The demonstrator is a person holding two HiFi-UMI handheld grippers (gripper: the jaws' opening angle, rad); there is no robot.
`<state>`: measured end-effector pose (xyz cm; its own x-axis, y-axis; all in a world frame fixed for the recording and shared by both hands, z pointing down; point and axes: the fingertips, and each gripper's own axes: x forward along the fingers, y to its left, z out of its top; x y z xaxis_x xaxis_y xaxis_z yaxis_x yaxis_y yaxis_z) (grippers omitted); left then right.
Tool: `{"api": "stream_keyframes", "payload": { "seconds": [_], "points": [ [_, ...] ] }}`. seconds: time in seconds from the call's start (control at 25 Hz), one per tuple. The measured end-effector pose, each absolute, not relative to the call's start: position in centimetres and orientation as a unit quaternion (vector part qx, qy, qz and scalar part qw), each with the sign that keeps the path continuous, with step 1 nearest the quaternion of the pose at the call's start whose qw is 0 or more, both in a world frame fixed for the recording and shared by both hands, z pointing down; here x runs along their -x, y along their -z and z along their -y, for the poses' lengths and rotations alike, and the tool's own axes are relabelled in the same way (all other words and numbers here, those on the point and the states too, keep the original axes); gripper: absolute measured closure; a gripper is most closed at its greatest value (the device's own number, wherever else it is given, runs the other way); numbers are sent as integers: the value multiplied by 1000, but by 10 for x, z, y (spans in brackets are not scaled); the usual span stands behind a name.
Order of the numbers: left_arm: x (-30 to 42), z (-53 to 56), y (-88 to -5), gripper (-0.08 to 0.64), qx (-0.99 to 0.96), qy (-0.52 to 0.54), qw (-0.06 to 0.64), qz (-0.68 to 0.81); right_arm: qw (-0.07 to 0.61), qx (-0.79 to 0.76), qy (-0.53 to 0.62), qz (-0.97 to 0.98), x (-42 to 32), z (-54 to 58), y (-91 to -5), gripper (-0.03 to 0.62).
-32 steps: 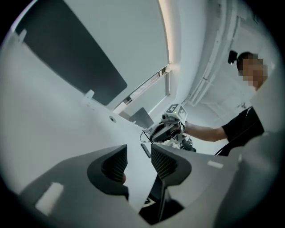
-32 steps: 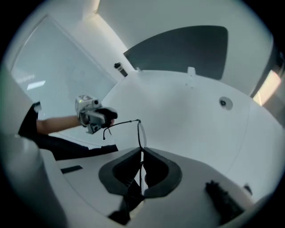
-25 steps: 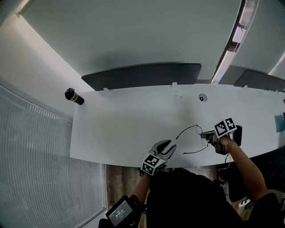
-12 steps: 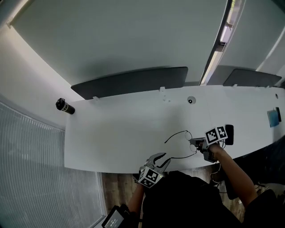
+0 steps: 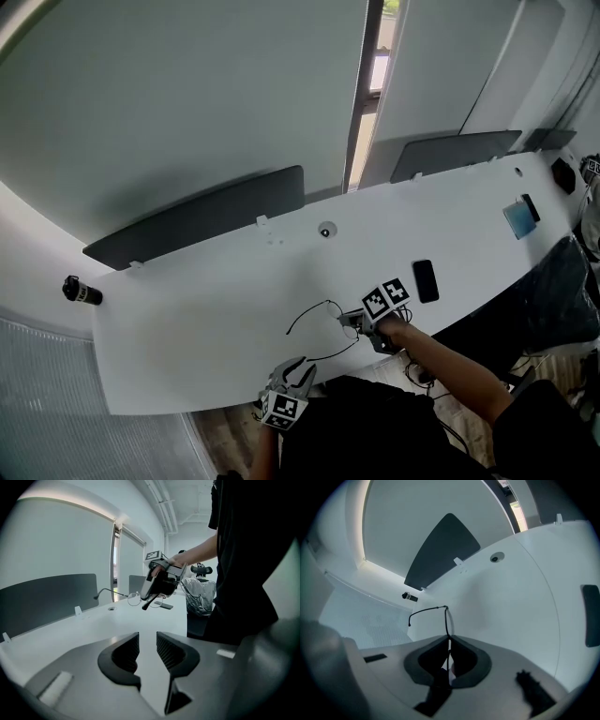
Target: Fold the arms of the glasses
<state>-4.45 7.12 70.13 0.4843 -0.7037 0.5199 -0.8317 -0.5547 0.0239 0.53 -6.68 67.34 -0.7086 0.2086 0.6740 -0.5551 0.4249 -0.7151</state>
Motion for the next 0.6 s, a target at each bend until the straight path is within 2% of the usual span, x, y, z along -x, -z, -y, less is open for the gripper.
{"api": "stream_keyframes", "payload": {
  "seconds": [0.6],
  "points": [
    [53, -73, -706, 456, -851, -245, 142, 443, 339, -115, -534, 766, 4, 62, -669, 571]
  ]
}}
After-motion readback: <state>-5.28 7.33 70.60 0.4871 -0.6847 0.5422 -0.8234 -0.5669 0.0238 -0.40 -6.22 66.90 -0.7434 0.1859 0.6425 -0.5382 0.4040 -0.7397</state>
